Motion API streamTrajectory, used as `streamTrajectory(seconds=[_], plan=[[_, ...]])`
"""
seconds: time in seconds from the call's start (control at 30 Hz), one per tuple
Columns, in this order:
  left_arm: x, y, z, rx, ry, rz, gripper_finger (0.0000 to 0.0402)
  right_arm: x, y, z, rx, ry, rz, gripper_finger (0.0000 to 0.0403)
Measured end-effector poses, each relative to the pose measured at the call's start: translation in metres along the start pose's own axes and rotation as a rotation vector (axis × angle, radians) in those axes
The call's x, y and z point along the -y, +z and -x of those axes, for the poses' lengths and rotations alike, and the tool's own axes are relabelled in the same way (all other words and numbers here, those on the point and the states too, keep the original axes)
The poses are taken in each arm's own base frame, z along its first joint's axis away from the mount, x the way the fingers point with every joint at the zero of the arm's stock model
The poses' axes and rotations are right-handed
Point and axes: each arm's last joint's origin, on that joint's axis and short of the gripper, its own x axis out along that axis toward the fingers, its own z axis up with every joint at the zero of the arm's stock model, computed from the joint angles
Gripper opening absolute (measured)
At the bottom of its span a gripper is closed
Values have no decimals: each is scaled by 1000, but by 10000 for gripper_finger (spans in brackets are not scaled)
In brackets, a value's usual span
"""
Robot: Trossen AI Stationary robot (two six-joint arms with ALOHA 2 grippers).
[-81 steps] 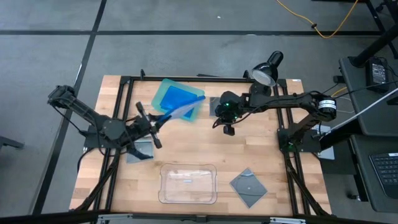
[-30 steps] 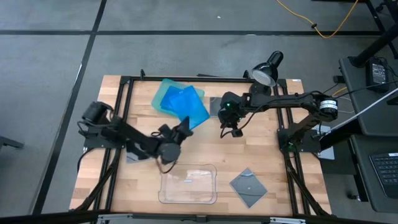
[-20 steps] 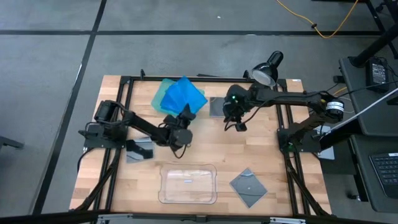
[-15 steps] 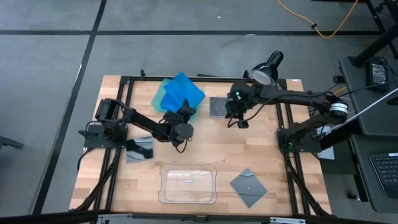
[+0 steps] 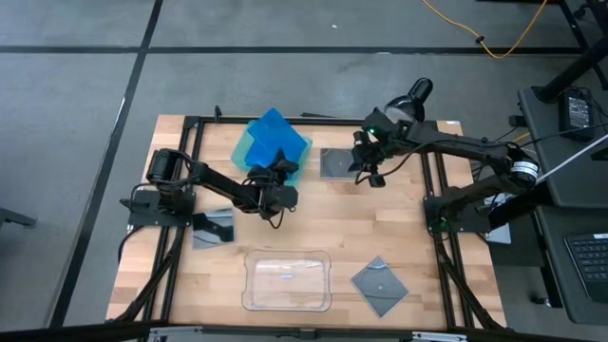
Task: Pick & place jewel cases by type
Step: Put the blue cd case into the green bin
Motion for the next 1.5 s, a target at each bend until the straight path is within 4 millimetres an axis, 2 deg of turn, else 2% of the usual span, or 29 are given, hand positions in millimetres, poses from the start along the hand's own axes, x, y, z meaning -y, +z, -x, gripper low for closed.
streamTrajectory(seconds=[0.13,0.33,0.57,0.73,0.93,1.23,1.5], plan=[[-5,0,0,0,0,-51,12,3,-2,2,26,18,-11,10],[-12,0,-2,6,3,-26,11,4,-2,2,38,24,-13,10],[-17,-5,-9,21,11,169,11,4,-1,2,42,20,-10,10],[-19,-5,-13,16,20,195,12,4,-1,2,44,19,-10,10],[-28,-15,-22,-3,36,247,11,3,-3,2,28,33,-22,10],[-51,-37,-19,20,25,296,11,1,-5,6,13,44,-36,10],[-55,-42,-18,58,15,347,12,-1,-5,9,10,40,-35,10]])
